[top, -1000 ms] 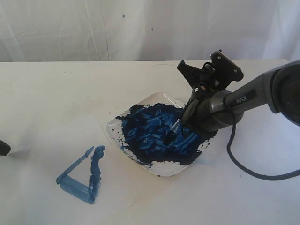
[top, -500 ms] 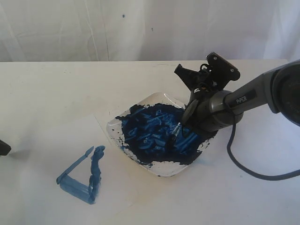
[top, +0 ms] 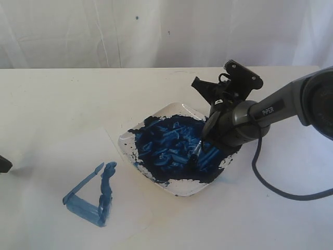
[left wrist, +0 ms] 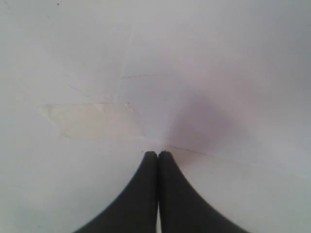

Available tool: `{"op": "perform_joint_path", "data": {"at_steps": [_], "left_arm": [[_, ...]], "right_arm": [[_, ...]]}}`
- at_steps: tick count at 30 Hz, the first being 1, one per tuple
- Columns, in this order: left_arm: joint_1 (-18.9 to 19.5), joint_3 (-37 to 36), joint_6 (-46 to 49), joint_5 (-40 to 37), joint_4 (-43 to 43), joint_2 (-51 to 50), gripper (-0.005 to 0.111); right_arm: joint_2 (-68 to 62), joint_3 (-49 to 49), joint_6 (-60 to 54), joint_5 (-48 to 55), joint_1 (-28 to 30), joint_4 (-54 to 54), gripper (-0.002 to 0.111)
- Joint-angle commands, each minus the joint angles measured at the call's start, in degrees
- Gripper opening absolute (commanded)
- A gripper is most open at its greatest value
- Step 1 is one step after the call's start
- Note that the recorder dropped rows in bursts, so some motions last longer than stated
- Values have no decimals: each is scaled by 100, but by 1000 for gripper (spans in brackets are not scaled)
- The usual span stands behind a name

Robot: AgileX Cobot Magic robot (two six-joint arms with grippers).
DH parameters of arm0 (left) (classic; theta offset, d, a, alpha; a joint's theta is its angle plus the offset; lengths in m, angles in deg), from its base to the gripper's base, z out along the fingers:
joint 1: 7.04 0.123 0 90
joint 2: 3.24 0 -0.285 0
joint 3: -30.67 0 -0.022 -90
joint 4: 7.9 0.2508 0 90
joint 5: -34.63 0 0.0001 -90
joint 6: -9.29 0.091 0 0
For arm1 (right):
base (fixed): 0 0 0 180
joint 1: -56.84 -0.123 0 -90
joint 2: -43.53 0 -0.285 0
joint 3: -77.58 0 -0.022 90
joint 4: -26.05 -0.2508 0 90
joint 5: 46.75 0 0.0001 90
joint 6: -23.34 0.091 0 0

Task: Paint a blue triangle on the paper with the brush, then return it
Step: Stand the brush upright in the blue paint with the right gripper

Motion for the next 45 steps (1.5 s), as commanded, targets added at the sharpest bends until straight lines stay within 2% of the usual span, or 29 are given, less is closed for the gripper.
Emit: {"op": "perform_joint_path", "data": {"at_steps": [1, 23, 45], "left_arm": [[12, 4, -13, -95, -65, 3, 0], [12, 4, -13, -95, -65, 3, 0], [12, 4, -13, -95, -65, 3, 0]], "right_arm": [[10, 28, -84, 174, 45, -65, 0], [10, 28, -586, 284, 45, -105, 0], [-285, 28, -574, 304, 45, -65, 0]]}}
